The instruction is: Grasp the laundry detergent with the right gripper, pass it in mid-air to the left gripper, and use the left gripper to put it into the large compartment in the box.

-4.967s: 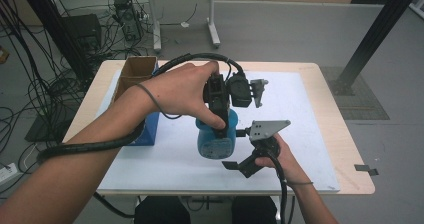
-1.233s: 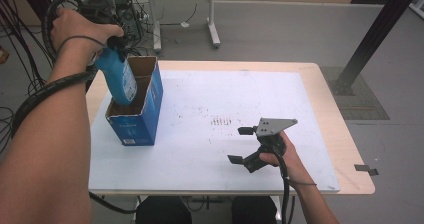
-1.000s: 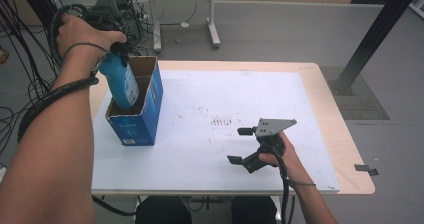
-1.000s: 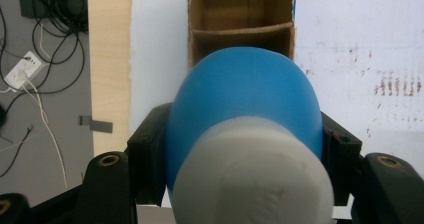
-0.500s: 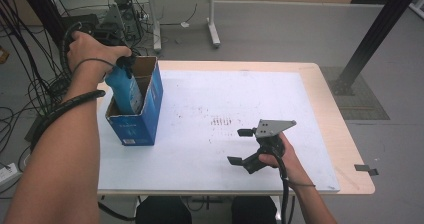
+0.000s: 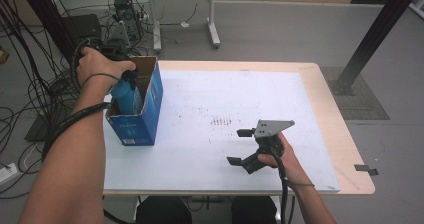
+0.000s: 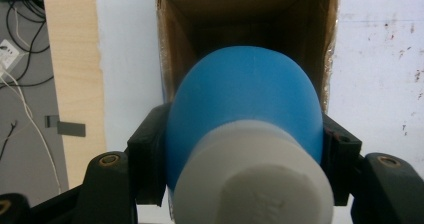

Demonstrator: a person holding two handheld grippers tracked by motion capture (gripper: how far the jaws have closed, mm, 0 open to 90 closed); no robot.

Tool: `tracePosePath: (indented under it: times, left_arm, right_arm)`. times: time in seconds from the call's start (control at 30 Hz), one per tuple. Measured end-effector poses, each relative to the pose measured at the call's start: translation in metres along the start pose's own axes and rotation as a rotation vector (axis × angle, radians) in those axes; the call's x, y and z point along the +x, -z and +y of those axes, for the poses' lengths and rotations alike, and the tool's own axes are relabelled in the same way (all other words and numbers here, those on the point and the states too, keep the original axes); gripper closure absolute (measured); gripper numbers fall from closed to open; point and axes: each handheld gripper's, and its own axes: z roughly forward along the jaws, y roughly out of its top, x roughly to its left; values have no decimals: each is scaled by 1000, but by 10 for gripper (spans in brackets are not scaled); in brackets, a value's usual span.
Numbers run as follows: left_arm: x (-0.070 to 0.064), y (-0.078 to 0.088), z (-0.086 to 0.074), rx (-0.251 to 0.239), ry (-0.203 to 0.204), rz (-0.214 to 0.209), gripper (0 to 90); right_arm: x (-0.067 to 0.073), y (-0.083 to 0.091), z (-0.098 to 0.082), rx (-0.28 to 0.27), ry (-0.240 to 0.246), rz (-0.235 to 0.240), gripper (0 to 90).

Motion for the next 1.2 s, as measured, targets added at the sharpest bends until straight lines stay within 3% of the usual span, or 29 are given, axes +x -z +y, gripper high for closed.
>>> tracePosePath:
  times: [0.4, 1.2]
  left_arm:
    - [-5, -29, 3, 34, -12, 2, 378]
    - [-7, -53, 4, 64, -16, -4, 378]
  right_arm:
    - [0, 0, -2, 4, -5, -4, 40]
    - [1, 0, -2, 7, -5, -2, 41]
